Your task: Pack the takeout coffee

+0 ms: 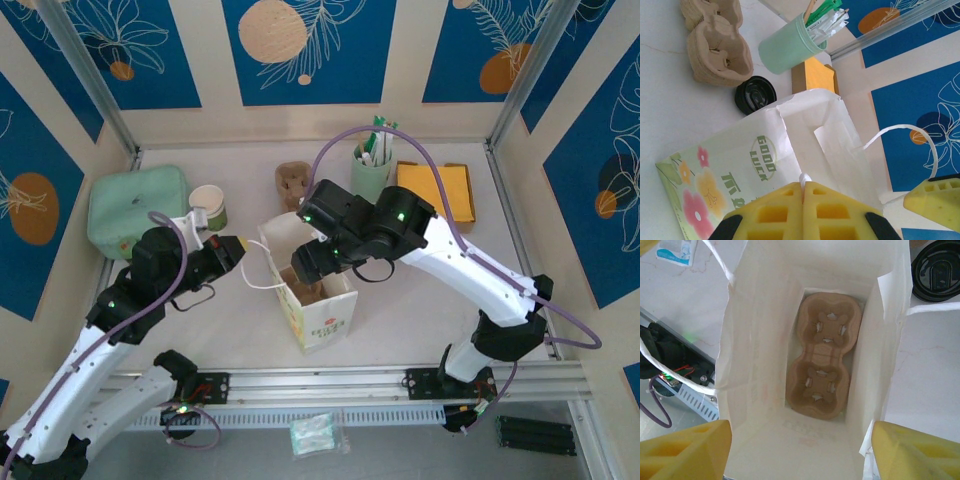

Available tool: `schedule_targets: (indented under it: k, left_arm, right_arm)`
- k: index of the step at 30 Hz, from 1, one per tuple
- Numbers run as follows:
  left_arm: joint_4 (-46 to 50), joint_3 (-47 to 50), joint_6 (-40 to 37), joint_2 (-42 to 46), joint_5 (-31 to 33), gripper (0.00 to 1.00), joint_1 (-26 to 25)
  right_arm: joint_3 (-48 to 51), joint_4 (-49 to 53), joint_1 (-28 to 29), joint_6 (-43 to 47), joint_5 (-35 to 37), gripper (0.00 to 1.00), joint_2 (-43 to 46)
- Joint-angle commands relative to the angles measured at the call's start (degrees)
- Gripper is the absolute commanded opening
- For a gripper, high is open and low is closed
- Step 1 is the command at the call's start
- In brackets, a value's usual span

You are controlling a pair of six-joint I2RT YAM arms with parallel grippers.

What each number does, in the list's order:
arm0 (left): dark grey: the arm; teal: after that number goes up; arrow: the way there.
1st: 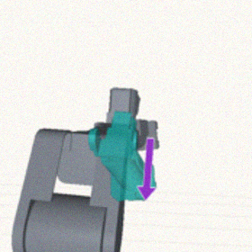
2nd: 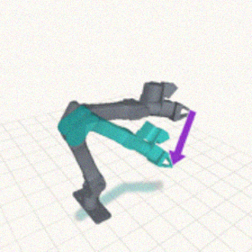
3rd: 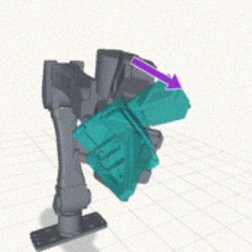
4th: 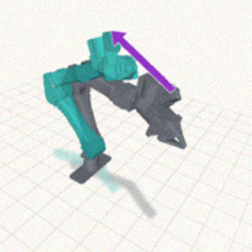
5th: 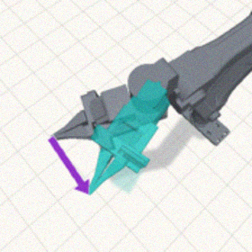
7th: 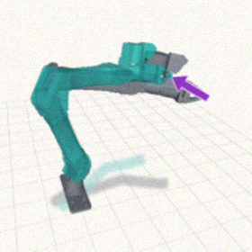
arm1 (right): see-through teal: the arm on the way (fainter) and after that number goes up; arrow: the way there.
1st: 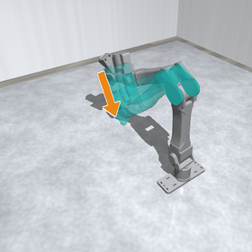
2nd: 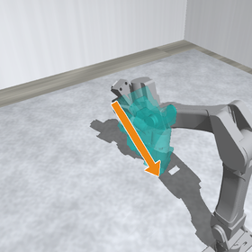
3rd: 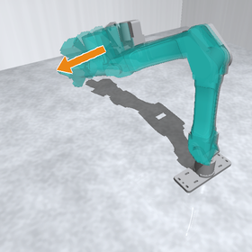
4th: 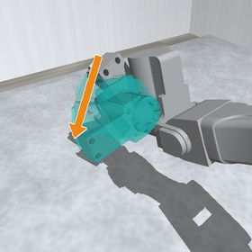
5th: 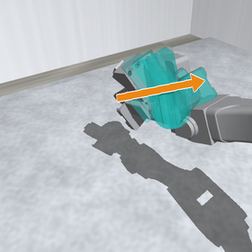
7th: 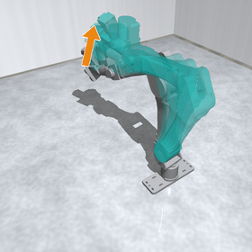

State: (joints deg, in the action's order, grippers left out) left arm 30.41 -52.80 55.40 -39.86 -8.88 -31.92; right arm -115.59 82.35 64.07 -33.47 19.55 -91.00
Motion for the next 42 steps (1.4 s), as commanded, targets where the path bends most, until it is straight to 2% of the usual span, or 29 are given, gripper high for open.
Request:
schedule_targets:
  k: [1, 6, 14, 24, 32, 37, 42]
  left_arm:
    - [-1.53, -0.82, -1.13, 0.11, 0.67, 0.02, -0.38]
    - [-1.58, -1.31, -1.34, 0.13, 0.37, 0.08, -0.41]
    - [-1.45, -3.59, -2.20, -0.05, -0.42, 0.26, -0.40]
    - [-0.47, -7.22, -3.59, -0.13, -1.00, 0.48, -0.42]
    - [1.04, -12.76, -6.23, -2.46, -1.83, 0.71, -0.42]
    - [1.71, -16.38, -8.31, -4.94, -3.00, 0.80, -0.42]
    - [2.23, -18.39, -9.86, -6.71, -3.89, 0.87, -0.41]
  right_arm:
    - [0.03, 0.98, 0.48, -0.90, 0.80, 0.74, 1.78]
    - [-1.07, 0.71, 0.49, -0.72, 1.24, 0.74, 2.89]
    - [-4.25, 0.27, -0.39, 3.04, 1.37, 0.76, 5.28]
    - [-5.14, -0.20, -7.70, 4.39, -1.66, 0.77, 10.39]
    - [3.18, -1.47, -19.02, 5.25, -5.14, 0.80, 16.58]
    - [12.56, -4.05, -28.71, 7.36, -8.96, 0.86, 19.52]
    - [20.96, -6.30, -36.66, 11.19, -9.21, 0.90, 18.02]
